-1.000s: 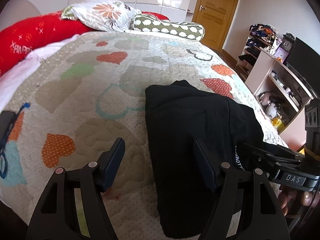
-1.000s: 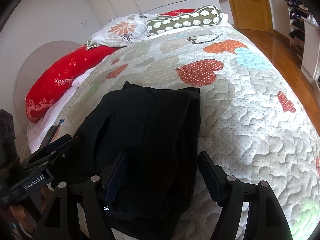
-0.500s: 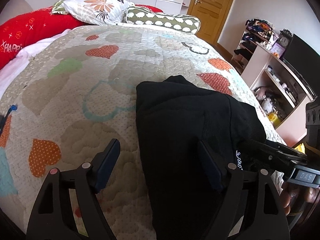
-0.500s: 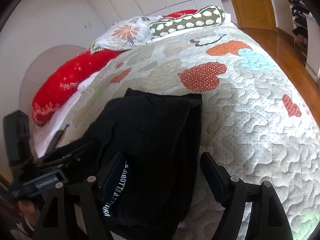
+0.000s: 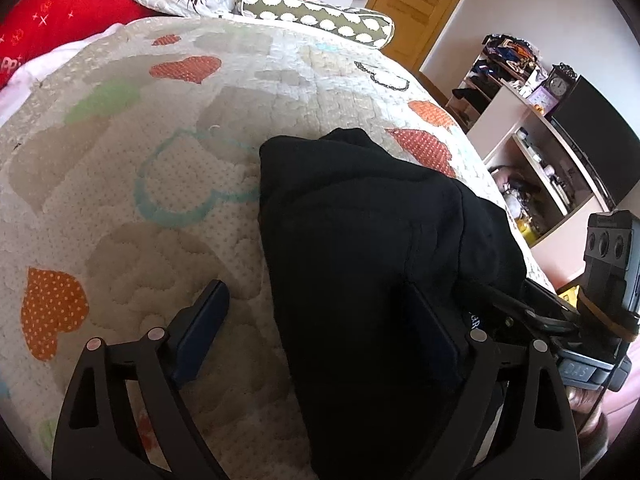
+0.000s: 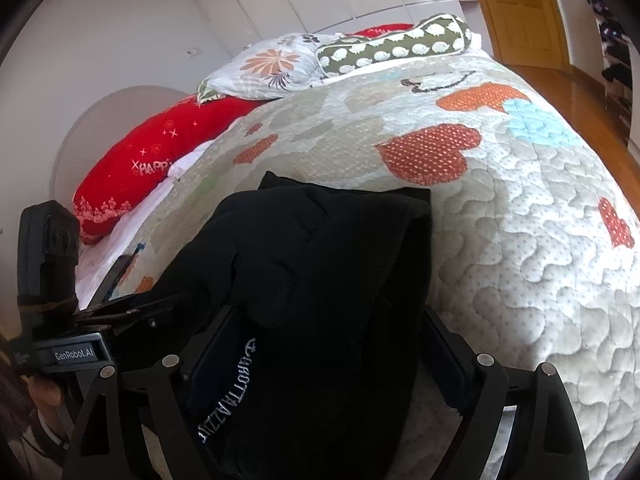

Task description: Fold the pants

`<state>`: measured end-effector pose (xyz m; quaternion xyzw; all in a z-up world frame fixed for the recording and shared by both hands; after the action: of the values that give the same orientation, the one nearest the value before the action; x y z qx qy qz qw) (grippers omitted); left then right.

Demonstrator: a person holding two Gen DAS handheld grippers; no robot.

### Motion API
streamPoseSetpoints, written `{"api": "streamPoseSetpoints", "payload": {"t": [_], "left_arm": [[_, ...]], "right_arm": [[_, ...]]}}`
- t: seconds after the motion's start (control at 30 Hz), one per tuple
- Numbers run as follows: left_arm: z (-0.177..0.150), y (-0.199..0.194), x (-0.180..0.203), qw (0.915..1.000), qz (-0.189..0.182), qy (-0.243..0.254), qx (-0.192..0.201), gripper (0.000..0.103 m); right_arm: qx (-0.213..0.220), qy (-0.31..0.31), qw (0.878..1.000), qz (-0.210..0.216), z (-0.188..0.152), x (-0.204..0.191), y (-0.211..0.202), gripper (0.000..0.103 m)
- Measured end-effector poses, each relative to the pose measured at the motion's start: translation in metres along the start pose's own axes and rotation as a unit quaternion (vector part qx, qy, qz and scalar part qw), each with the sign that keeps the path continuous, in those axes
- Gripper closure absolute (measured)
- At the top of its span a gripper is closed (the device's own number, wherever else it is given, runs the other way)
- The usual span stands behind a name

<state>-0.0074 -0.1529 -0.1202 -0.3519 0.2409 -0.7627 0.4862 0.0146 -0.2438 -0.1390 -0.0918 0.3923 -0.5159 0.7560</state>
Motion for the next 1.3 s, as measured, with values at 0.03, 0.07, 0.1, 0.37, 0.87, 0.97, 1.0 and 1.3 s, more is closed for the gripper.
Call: {"api": "streamPoseSetpoints", "payload": {"t": [0.03,0.07,0.1,0.37,0.87,0.97,1.0,1.3], "left_arm": [[0.0,0.0,0.0,1.0,0.003,0.0,0.001,0.013],[0.0,0.0,0.001,1.0,0.004,-0.001,0.001,0.013],[0.0,0.001,0.001,1.0,0.005,-0.003,0.0,0.013],[0.0,0.0,0.003,0.9999,0.009,-0.002,0.005,0.017],[0.03,-0.037,0.014,0.9982,-0.012,0.02,0.055,0.066],[0.055,-0.047,-0.002,0.9972,-0.003,0.015,0.073,0.066],[0.063,-0.049,-0.008,0.9968,0.001,0.015,0.079,0.066],[0.087,0.004,-0.097,0.9946,0.102,-0.001,0.019,0.058]], "right_arm": [[0.002,0.003,1.0,0.0,0.0,0.001,0.0,0.029],[0.004,0.004,1.0,0.0,0.0,0.002,-0.001,0.033],[0.005,0.006,1.0,-0.002,0.0,0.003,-0.002,0.038],[0.015,0.006,1.0,-0.006,0.001,0.002,-0.007,0.054],[0.05,-0.017,0.999,0.008,0.035,-0.041,-0.026,0.071],[0.058,-0.024,0.998,0.013,0.054,-0.054,-0.016,0.071],[0.062,-0.024,0.998,0.019,0.063,-0.06,-0.01,0.071],[0.003,-0.027,0.999,-0.021,0.09,-0.059,0.087,0.069]]}}
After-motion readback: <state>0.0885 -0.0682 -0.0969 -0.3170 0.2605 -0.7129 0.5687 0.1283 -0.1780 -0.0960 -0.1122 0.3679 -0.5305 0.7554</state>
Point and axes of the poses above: each gripper's, at about its wrist camera, not at the fingertips, and y roughly the way its jaws point, x to its right, z to its top, the point moved 9 cm from there along y, roughly the way its jaws point, and after that the axes turned 6 degrees about x, right-handed, at the moved point
